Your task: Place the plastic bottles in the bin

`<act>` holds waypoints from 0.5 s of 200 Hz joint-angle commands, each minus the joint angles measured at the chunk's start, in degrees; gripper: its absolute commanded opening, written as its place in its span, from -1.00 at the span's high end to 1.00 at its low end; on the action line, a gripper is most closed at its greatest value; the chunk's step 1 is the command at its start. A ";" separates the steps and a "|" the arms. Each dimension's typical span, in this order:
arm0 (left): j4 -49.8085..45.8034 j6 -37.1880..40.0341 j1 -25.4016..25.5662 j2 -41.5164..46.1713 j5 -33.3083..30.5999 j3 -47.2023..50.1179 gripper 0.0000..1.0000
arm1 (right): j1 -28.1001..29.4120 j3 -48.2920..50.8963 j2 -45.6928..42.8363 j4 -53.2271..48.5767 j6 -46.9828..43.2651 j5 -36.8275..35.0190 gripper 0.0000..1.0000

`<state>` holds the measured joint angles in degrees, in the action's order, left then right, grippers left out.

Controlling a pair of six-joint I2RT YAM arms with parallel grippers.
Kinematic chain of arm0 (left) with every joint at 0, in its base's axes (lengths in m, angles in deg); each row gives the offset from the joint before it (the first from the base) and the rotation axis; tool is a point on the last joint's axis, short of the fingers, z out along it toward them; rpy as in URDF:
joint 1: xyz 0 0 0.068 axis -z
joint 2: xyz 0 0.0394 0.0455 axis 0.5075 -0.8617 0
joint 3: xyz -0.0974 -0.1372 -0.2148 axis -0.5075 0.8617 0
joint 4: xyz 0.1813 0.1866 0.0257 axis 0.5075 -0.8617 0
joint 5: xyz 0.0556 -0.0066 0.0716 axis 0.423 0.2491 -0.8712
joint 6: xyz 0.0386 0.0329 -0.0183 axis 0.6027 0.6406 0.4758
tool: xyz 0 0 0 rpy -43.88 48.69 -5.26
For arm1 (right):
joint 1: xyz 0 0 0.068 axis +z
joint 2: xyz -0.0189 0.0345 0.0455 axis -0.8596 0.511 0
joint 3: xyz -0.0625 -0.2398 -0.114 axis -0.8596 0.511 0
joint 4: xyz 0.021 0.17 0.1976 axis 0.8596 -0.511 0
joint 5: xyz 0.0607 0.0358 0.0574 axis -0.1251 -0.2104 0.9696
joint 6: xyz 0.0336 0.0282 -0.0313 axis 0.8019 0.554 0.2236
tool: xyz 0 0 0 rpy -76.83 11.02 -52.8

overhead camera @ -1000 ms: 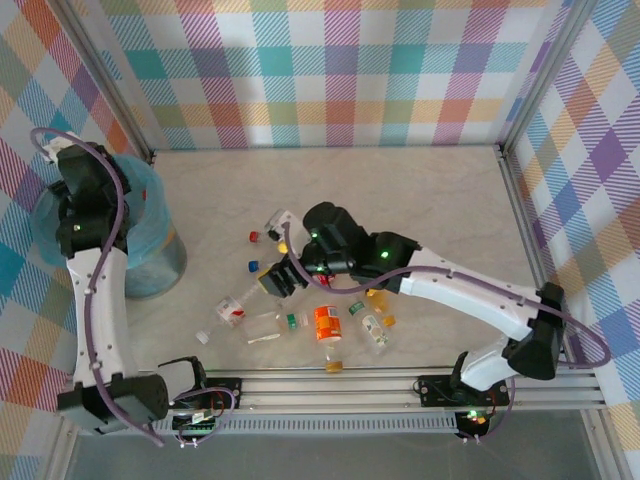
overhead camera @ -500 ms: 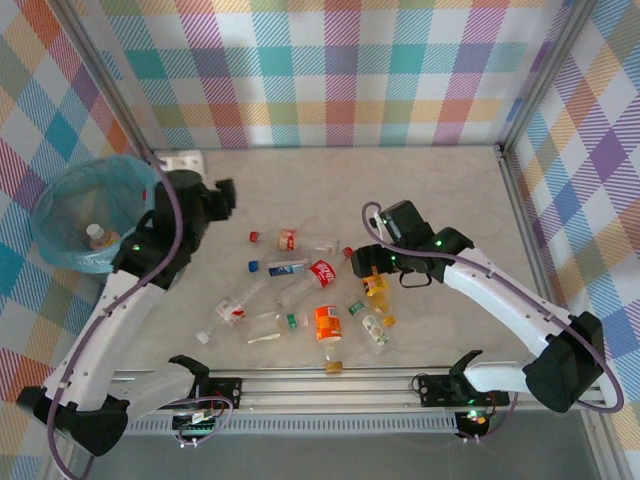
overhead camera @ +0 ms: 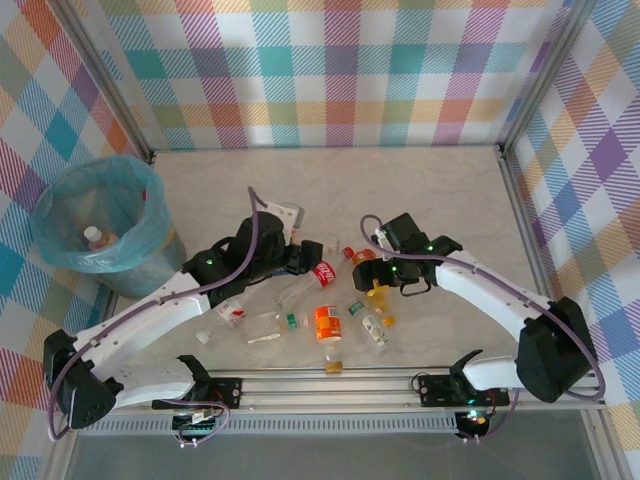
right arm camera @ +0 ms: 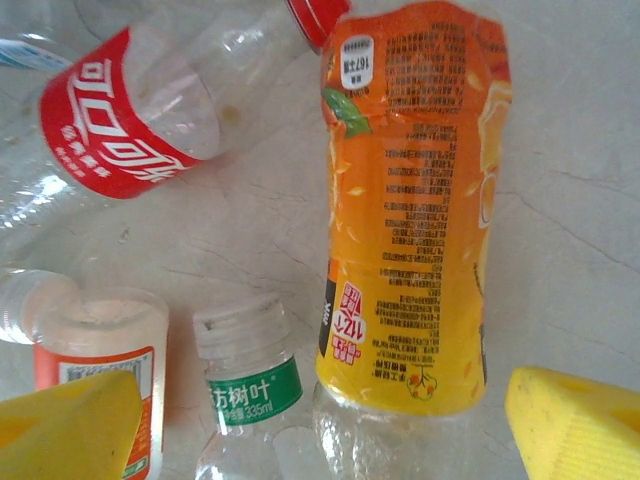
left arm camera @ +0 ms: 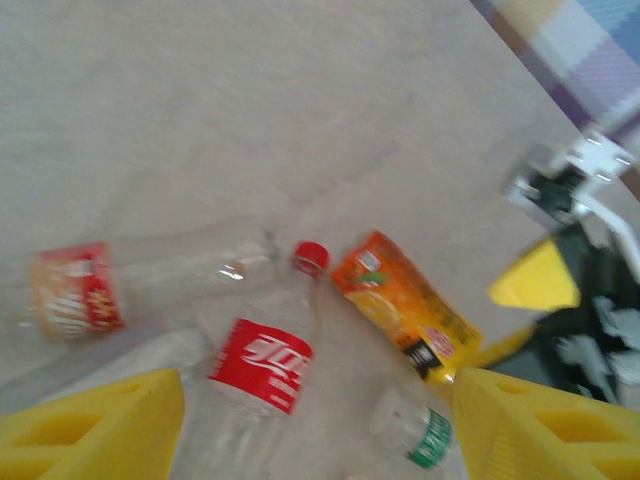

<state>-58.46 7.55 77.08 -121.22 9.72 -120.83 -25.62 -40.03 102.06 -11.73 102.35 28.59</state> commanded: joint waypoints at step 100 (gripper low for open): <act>4.72 -7.40 2.93 -7.93 7.70 -0.36 -0.45 | -2.71 0.63 12.03 6.21 1.00 -1.37 -0.71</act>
<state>-54.92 2.37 79.18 -128.39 16.34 -120.74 -27.83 -39.33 112.42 -7.14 103.20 27.45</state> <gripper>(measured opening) 0.723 0.863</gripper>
